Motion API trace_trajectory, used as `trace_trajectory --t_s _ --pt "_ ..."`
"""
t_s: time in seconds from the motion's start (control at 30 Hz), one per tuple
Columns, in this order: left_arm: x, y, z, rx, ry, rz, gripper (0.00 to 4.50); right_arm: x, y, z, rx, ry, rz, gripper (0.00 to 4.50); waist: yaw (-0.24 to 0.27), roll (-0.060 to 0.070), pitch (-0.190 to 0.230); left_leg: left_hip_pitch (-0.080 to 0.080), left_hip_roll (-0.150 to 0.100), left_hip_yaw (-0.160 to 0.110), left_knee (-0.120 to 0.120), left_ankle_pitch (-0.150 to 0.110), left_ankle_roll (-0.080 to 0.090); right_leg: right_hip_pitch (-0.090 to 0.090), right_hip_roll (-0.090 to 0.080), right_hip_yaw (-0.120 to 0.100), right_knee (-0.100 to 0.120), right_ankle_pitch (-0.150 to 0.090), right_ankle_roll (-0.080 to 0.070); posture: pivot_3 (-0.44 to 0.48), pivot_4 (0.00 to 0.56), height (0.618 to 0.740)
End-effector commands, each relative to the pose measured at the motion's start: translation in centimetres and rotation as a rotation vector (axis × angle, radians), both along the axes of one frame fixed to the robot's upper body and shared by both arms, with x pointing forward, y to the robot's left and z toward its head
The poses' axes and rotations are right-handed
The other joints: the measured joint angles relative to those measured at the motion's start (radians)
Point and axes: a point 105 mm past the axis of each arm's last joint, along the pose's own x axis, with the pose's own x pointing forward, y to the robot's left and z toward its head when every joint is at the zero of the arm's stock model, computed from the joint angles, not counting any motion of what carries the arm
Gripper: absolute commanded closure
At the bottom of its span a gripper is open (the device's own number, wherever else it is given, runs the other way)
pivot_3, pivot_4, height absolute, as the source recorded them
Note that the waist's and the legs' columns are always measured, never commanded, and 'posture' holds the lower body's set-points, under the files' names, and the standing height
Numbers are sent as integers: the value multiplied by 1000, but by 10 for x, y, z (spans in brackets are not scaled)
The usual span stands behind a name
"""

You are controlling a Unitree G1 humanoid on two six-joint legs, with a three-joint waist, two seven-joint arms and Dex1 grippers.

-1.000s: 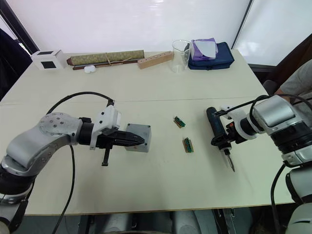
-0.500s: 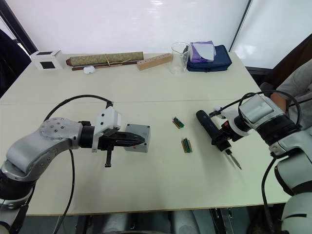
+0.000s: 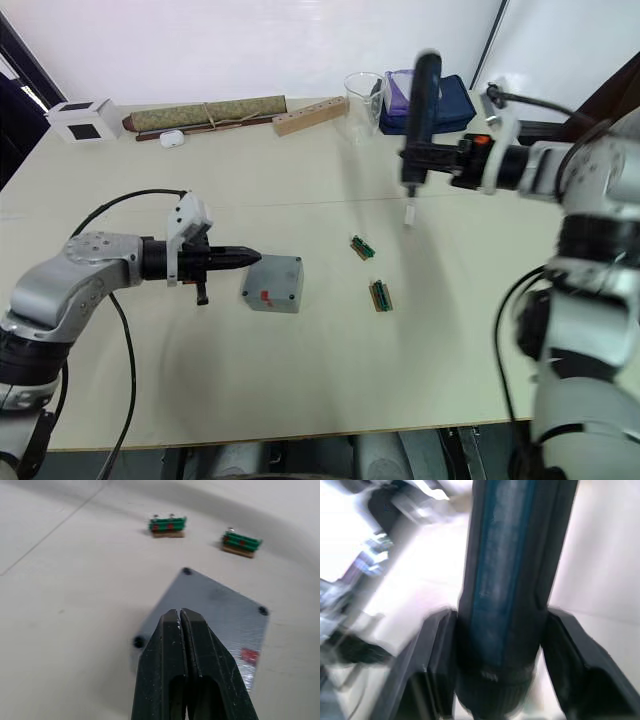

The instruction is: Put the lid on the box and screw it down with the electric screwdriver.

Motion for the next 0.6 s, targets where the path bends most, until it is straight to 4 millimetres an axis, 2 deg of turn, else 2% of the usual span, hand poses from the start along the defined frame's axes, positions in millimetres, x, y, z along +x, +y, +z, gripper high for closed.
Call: trace_trajectory --t_s 0.03,0.17,0.23,0.43,0.5,0.6 --pt "3 3 14 -4 -52 -6 4500 -29 14 40 24 -381 -161 2392 4 2 1 0 0 0 1 0 0 -1 -1 0 1 0 0 0 150 740" --pt "3 1 17 -3 -44 -9 4500 -50 51 33 4 -572 -215 2392 15 1 0 0 -4 1 1 1 -2 0 -4 0 1 1 2 0 150 740" --pt "1 1 15 3 -37 -14 4500 -51 57 30 8 -595 -247 2392 13 1 0 0 -3 1 2 1 -2 1 -4 0 0 1 3 0 150 740" --pt "-6 -6 6 13 -19 -29 4500 -65 83 15 -59 -688 -186 2392 6 1 0 0 -3 1 2 1 -2 1 -4 0 0 2 3 0 150 740" --pt "-6 -10 0 18 -21 -15 4500 -71 92 11 -52 -693 -148 2392 4 1 0 0 -3 0 2 1 -2 1 -4 0 0 2 3 0 150 740" --pt "-12 -15 -22 81 -1 -36 4500 -77 108 -4 -72 -672 -69 2392 1 1 0 1 -3 0 2 1 -2 2 -4 0 1 2 3 0 150 740"
